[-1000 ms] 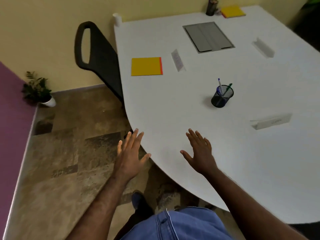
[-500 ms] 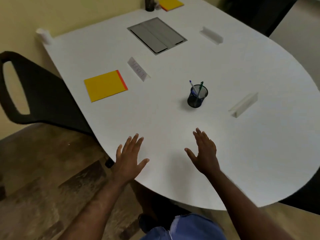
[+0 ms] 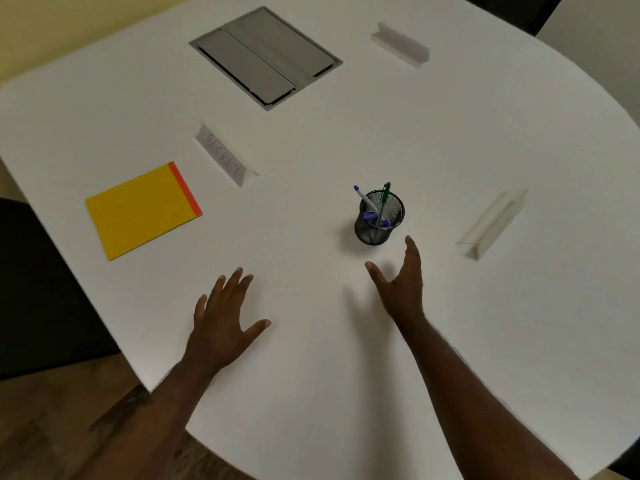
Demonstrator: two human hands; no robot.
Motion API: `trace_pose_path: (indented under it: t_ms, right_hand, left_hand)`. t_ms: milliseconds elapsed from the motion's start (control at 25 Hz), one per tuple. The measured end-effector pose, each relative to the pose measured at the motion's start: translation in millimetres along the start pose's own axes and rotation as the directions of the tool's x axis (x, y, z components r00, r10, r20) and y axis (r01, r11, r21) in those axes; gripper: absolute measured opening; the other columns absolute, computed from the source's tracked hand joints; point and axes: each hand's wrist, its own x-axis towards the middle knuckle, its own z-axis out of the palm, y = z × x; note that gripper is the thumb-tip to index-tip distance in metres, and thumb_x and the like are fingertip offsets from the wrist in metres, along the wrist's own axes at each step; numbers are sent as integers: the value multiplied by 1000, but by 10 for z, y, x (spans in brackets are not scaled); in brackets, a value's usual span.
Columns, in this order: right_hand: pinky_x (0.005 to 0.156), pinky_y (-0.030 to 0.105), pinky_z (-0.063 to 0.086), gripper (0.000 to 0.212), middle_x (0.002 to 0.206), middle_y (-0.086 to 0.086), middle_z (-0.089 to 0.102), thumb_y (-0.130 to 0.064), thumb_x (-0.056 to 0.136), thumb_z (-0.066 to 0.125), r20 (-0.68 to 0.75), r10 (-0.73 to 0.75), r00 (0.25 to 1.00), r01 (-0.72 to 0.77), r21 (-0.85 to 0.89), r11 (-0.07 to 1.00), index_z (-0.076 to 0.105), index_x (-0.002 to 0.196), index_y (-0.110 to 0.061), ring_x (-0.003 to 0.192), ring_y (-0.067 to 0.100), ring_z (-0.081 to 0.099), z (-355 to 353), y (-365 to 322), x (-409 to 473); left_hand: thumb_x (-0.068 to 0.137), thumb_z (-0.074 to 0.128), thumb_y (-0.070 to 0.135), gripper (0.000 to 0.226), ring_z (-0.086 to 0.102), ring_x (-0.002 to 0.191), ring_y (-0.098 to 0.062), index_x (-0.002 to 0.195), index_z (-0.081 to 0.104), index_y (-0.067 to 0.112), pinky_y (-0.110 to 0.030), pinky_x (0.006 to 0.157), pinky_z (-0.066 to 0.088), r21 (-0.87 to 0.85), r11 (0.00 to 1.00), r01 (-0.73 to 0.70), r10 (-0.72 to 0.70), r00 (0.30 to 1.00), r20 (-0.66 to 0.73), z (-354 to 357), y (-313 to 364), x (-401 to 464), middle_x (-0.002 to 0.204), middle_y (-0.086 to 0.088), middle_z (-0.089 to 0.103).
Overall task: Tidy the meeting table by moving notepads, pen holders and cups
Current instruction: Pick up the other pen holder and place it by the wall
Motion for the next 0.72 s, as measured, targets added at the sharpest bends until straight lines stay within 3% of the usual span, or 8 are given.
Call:
trace_pose_path:
  t_ms: [120,280,440,600,720]
  right_hand:
    - [116,40,31,102,157,0,28,-43,73,81,-42,80,996,-75,104,992,21,151,-17,143,15,30,150,46,390]
    - [113,32,32,113,154,-1,32,-44,62,89,-47,80,996,-70,186,980,23,150,-18,140,13,34,251,71,718]
    - [104,10,35,115,146,-8,40,-44,55,90,-55,27,998,-14,230,973,29,148,-17,128,-4,41,307,54,885]
    - [102,27,47,99,135,-10,53,-26,55,93,-76,5,997,17,276,961,41,139,-20,121,4,54,341,24,996]
    - [93,23,52,84,122,-18,61,-23,55,91,-105,3,994,29,296,955,51,128,-27,110,-1,59,333,-24,980]
  left_hand:
    - [81,56,64,87,-2,149,-17,151,13,36,-52,118,8,-6,1000,3,-3,996,86,167,9,294,161,13,0]
    - [78,58,67,92,-9,149,-18,150,7,42,-57,116,5,14,999,37,-38,985,171,317,-75,480,159,16,-8]
    - [75,58,70,95,-13,148,-17,148,3,48,-61,114,7,31,998,60,-65,970,234,423,-171,497,158,19,-14]
    - [73,58,72,95,-13,148,-18,148,2,49,-62,113,8,33,998,56,-63,969,237,469,-212,506,157,20,-15]
    - [74,60,69,96,-12,148,-18,148,3,48,-61,114,8,21,998,58,-62,967,246,458,-214,529,157,19,-14]
